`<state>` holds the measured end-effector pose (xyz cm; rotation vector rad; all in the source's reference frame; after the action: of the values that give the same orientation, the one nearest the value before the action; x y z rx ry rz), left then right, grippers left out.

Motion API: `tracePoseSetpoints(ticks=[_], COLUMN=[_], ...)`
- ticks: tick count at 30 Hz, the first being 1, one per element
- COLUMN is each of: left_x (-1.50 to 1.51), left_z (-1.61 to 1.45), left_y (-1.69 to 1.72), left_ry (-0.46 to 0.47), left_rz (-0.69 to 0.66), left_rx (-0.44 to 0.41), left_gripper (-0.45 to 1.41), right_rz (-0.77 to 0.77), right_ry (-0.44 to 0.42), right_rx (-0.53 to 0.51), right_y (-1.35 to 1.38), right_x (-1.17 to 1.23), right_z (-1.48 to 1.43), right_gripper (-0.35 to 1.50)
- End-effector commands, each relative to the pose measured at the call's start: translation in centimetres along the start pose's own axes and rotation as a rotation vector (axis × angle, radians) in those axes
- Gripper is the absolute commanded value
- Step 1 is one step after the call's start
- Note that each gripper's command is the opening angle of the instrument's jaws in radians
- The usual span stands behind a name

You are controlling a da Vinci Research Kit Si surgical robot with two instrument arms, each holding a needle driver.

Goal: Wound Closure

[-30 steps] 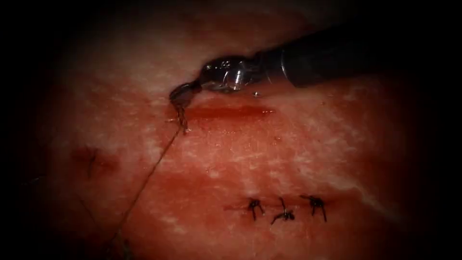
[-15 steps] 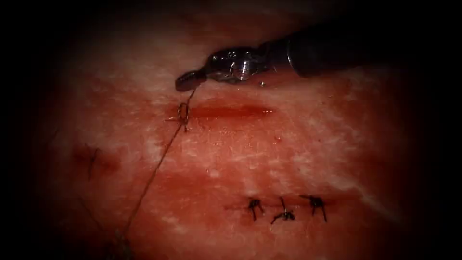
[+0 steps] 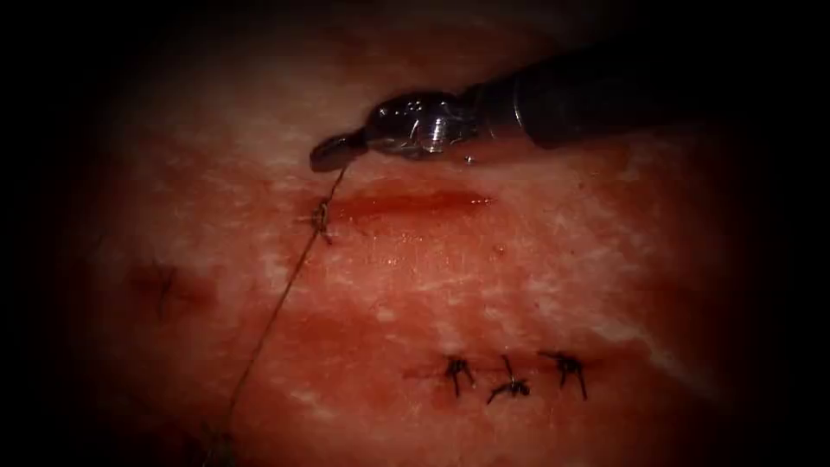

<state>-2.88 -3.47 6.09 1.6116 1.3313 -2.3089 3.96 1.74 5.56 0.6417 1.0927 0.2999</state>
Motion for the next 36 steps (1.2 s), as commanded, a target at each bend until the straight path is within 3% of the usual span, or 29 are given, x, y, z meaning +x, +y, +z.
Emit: tracePoseSetpoints(ticks=[1,8,18,21,24,27,29,30,31,32,34,36], left_x=[-0.1,-0.28,-0.34,-0.35,-0.27,0.04,0.29,0.56,0.56,0.99,1.13,1.56], left_z=[0.15,0.39,0.43,0.43,0.37,0.1,-0.12,-0.36,-0.36,-0.75,-0.88,-1.27], left_y=[0.09,0.16,0.15,0.14,0.11,0.02,-0.05,-0.12,-0.12,-0.26,-0.31,-0.48], left_ry=[-0.004,-0.011,-0.025,-0.026,-0.013,0.035,0.057,0.068,0.068,0.086,0.095,0.113], left_rz=[-0.002,0.0,-0.001,-0.003,-0.002,0.028,0.055,0.079,0.079,0.127,0.141,0.186], left_rx=[-0.025,-0.14,-0.152,-0.15,-0.123,-0.047,0.001,0.053,0.053,0.135,0.162,0.237], left_gripper=[-0.45,-0.45,-0.45,-0.45,-0.45,-0.45,-0.45,-0.45,-0.45,-0.45,-0.45,-0.45], right_rz=[-0.005,-0.015,-0.01,-0.014,-0.019,-0.028,-0.028,-0.024,-0.024,-0.013,-0.005,0.017], right_ry=[0.0,0.002,-0.001,0.001,-0.002,0.038,0.044,0.059,0.059,0.115,0.142,0.181], right_rx=[0.0,-0.036,-0.097,-0.117,-0.07,-0.002,-0.028,-0.057,-0.057,-0.097,-0.116,-0.146], right_y=[0.02,0.14,0.24,0.23,0.15,-0.01,-0.09,-0.16,-0.16,-0.21,-0.23,-0.24], right_x=[-0.02,-0.01,0.01,0.0,0.0,-0.03,-0.04,-0.04,-0.04,-0.02,-0.02,0.0], right_z=[0.07,-0.01,-0.09,-0.09,-0.05,0.0,0.02,0.02,0.02,-0.04,-0.09,-0.25], right_gripper=[-0.35,-0.35,-0.35,-0.35,-0.35,-0.35,0.22,0.71,0.71,1.13,1.21,1.26])
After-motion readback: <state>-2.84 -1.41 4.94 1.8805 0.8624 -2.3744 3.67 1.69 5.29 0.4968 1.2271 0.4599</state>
